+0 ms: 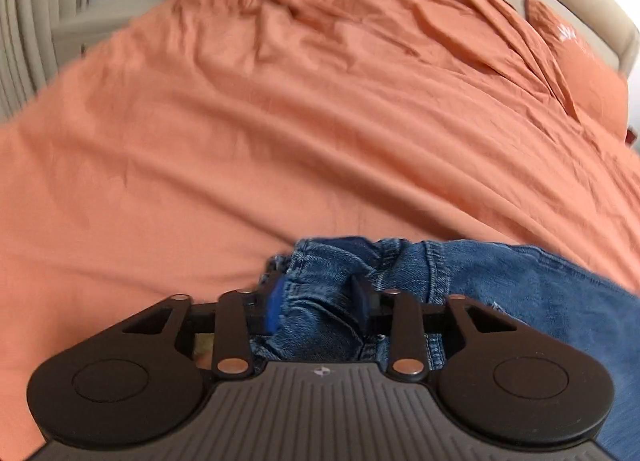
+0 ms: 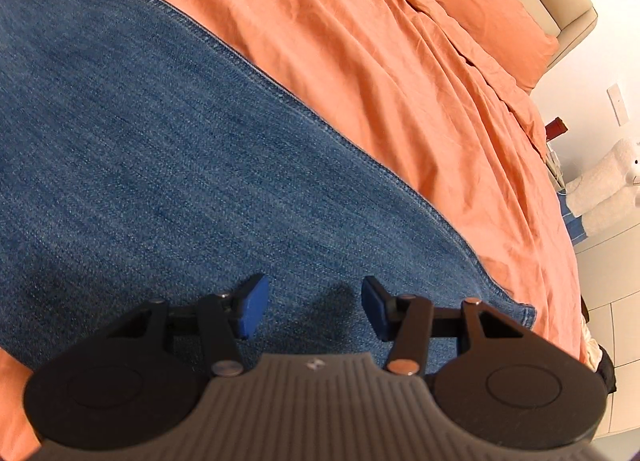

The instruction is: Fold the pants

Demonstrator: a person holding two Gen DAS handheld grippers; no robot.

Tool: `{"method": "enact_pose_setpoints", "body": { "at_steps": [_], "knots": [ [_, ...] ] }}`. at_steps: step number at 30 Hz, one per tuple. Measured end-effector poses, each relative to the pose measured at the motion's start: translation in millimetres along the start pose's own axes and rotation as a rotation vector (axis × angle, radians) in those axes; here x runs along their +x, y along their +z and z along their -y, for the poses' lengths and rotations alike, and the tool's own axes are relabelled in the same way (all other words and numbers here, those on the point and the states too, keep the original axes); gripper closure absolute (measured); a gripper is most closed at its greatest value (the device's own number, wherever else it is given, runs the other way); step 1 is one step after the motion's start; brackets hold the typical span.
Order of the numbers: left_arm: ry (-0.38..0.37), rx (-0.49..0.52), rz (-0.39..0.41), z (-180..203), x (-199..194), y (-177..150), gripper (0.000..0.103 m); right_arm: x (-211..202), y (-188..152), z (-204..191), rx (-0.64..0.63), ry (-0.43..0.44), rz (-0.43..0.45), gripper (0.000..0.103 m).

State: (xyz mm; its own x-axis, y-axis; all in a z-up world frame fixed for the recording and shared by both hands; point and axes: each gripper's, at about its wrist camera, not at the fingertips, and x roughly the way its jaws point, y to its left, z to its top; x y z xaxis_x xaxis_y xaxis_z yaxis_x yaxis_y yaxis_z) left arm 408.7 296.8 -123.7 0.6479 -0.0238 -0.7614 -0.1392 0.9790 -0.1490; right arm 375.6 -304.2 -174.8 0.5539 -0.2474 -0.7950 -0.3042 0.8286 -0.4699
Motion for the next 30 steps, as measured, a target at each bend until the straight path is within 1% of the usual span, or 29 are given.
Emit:
{"method": "enact_pose_setpoints", "body": {
  "at_steps": [1,2,3,4,5,6,7,8,10,12,13,14,15,16,18,20,21,22,24,26,27,29,30],
  "knots": [
    [0.0,0.024,0.026,5,-9,1,0.089,-1,0,-1,0.001,-0.004,0.0,0.054],
    [0.002,0.034,0.058,8,-21,2,0.089,-1,-1,-1,0.003,-0.006,0.001,0.054],
    [0.029,0.043,0.108,13,-35,3,0.089,-2,-2,-2,0.006,-0.009,0.003,0.055],
    [0.037,0.069,0.164,19,-49,4,0.089,-3,-3,-2,0.009,-0.01,0.005,0.055],
    [0.062,0.098,0.211,24,-61,5,0.089,-4,-4,-2,0.013,-0.011,0.008,0.055],
    [0.098,0.139,0.236,31,-66,7,0.089,-5,-6,-2,0.016,-0.01,0.009,0.055],
    [0.142,0.18,0.243,35,-65,9,0.089,-6,-8,-2,0.019,-0.01,0.012,0.055],
    [0.184,0.207,0.224,38,-59,10,0.089,-6,-9,-2,0.021,-0.009,0.016,0.055],
    [0.245,0.244,0.174,41,-40,6,0.089,-6,-11,0,0.03,-0.005,0.02,0.055],
    [0.266,0.255,0.127,44,-23,-1,0.088,-5,-13,3,0.047,0.008,0.023,0.054],
    [0.269,0.262,0.115,45,-18,-5,0.085,-5,-14,5,0.06,0.016,0.025,0.054],
    [0.284,0.263,0.116,47,-16,-6,0.075,-5,-15,8,0.073,0.025,0.028,0.054],
    [0.307,0.266,0.12,49,-16,-7,0.07,-5,-16,11,0.089,0.036,0.031,0.054],
    [0.323,0.267,0.125,51,-18,-7,0.062,-6,-17,16,0.111,0.045,0.033,0.055],
    [0.322,0.259,0.145,54,-31,-4,0.059,-11,-22,30,0.177,0.068,0.038,0.055],
    [0.325,0.254,0.178,62,-48,-1,0.049,-20,-32,51,0.269,0.086,0.056,0.055],
    [0.316,0.254,0.196,68,-56,-1,0.048,-24,-38,64,0.318,0.092,0.063,0.056],
    [0.296,0.252,0.2,74,-62,-1,0.049,-29,-47,79,0.381,0.102,0.071,0.059],
    [0.235,0.231,0.164,87,-71,-6,0.049,-38,-66,109,0.499,0.124,0.086,0.064],
    [0.171,0.219,0.121,101,-76,-16,0.049,-48,-88,138,0.607,0.119,0.1,0.064],
    [0.15,0.221,0.103,108,-77,-23,0.05,-52,-101,153,0.659,0.115,0.108,0.064],
    [0.128,0.243,0.071,124,-77,-39,0.058,-59,-127,179,0.765,0.109,0.12,0.064],
    [0.126,0.259,0.054,132,-76,-48,0.059,-60,-141,192,0.823,0.109,0.123,0.065]
  ]
}}
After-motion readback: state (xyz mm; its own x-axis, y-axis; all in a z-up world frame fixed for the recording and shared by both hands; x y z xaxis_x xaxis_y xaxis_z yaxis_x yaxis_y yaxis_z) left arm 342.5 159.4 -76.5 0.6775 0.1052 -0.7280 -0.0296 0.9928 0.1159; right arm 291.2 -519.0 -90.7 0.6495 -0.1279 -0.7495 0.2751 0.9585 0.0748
